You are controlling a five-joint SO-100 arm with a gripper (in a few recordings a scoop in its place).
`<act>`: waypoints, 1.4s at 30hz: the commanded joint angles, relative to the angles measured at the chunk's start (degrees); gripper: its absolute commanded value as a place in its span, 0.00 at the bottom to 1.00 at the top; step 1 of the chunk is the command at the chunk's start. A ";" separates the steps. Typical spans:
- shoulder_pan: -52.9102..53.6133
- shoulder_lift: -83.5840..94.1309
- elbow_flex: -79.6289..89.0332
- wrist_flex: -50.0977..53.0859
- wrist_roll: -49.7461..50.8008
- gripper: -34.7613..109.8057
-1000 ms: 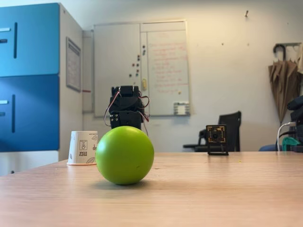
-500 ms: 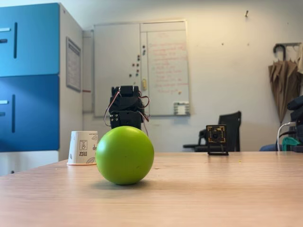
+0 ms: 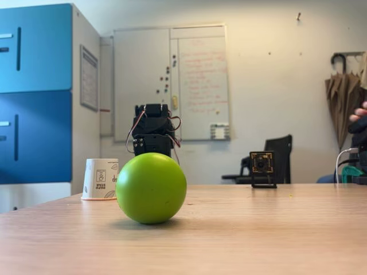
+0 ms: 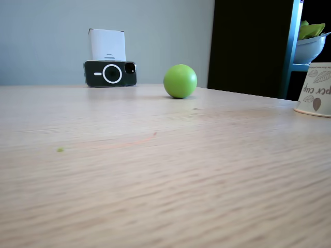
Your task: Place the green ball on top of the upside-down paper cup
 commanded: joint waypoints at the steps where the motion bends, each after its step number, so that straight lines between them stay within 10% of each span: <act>1: -0.26 0.09 0.00 0.53 -0.18 0.24; 19: -0.35 -0.53 -2.46 0.09 0.44 0.24; 32: -2.11 -51.15 -64.69 14.59 -0.18 0.24; 42: -6.50 -80.60 -87.71 5.98 -6.68 0.25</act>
